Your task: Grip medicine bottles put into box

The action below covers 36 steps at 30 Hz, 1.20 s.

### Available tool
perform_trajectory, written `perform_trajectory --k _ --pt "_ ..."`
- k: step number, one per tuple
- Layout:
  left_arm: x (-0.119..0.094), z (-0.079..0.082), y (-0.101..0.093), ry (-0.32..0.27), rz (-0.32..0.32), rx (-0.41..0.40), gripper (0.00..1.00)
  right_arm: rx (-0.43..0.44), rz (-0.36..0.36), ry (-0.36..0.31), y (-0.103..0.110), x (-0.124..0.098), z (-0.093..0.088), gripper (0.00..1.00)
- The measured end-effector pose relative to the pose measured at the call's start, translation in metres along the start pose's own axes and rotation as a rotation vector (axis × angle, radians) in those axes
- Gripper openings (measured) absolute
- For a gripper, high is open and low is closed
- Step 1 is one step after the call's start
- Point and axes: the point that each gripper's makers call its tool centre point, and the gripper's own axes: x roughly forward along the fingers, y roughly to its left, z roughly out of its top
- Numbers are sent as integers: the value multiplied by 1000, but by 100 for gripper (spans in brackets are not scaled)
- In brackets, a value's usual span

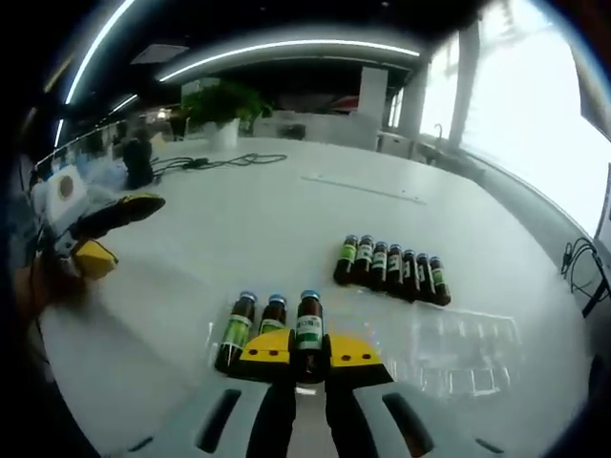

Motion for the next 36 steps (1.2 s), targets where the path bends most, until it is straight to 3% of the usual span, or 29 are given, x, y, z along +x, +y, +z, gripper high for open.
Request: perform_trajectory --k 17,22,36 --pt "0 -1 1 3 2 1 49 7 7 -23 0 -2 6 8" --pt "0 0 0 3 -1 1 49 29 2 -36 -5 -2 10 0" --pt "0 0 -1 3 0 3 49 17 -3 -30 -3 1 11 0"
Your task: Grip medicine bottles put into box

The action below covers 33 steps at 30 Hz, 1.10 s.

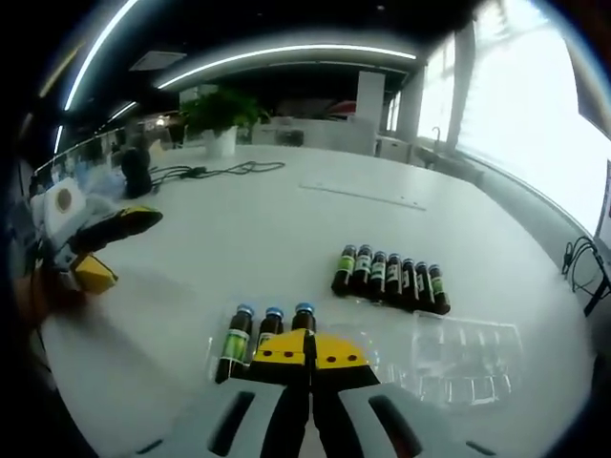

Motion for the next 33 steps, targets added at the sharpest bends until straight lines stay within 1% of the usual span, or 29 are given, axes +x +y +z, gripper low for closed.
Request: perform_trajectory --k 13,14,15,16,18,21,22,24,27,31,33 --pt "0 0 -1 0 -1 1 49 26 -3 -14 1 1 -3 0" --pt "0 0 -1 0 -2 1 49 62 -3 40 4 1 -15 0" --pt "0 0 -1 0 -2 1 49 22 -1 -4 0 0 -13 0" --pt "0 0 -1 0 -2 1 49 47 -6 -10 -2 -1 -14 0" --pt "0 1 -1 0 -2 3 49 34 -13 -30 0 1 -9 0" --pt "0 1 -1 -1 -3 3 49 35 -6 -35 1 1 -7 0" --pt "1 1 -1 -1 -4 3 49 29 -2 -25 2 1 -6 0" --pt "1 1 -1 0 -5 3 49 36 -4 15 1 1 -5 0" --pt "1 1 -1 1 -3 6 49 33 -6 -15 2 1 1 0" --pt "1 1 0 0 -1 5 49 32 -14 -32 2 2 7 0" --pt "1 1 0 0 -2 5 49 26 -16 -34 1 2 9 2"
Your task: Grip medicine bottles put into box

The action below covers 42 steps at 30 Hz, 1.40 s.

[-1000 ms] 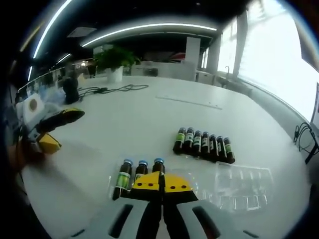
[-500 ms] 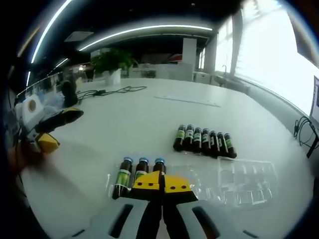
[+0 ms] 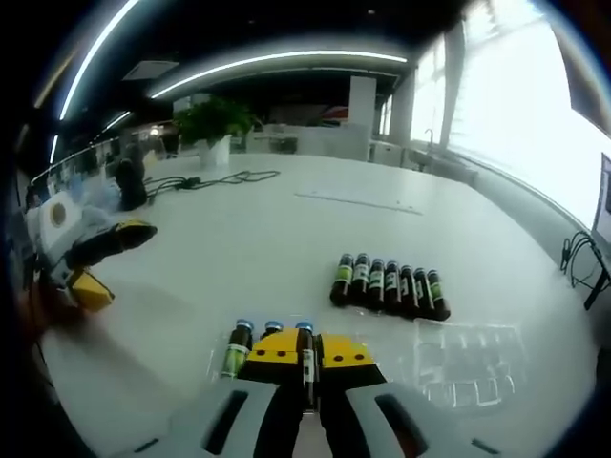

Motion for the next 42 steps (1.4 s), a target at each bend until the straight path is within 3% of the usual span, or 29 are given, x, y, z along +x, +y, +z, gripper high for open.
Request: perform_trajectory --k 13,22,36,42 --pt "1 -3 1 9 6 0 49 20 1 -36 -6 5 10 4" --pt "1 -2 1 8 4 2 49 -13 -10 -47 -12 15 31 7" --pt "0 -1 2 3 8 0 49 1 -22 -28 -16 42 50 8" --pt "0 -2 2 3 6 0 49 14 -11 -4 -17 59 50 8"
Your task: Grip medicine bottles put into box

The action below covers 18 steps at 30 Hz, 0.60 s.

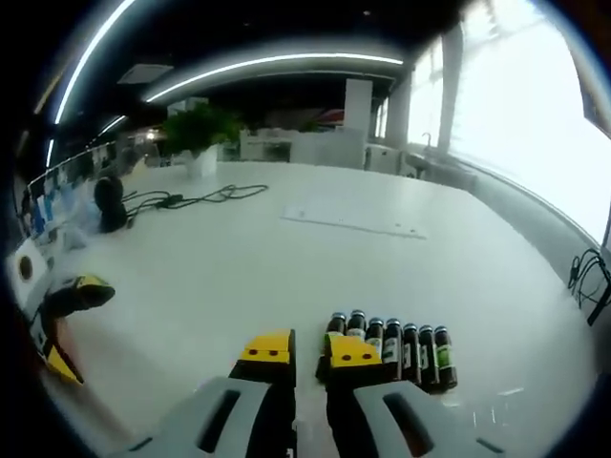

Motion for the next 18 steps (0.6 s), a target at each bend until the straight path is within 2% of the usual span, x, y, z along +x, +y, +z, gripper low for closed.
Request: perform_trajectory --k 9,18 --pt "0 0 1 -2 2 -2 49 -44 -15 57 -8 18 -10 8" --pt "0 0 2 -4 4 -7 49 -45 -26 71 -12 27 -15 8"
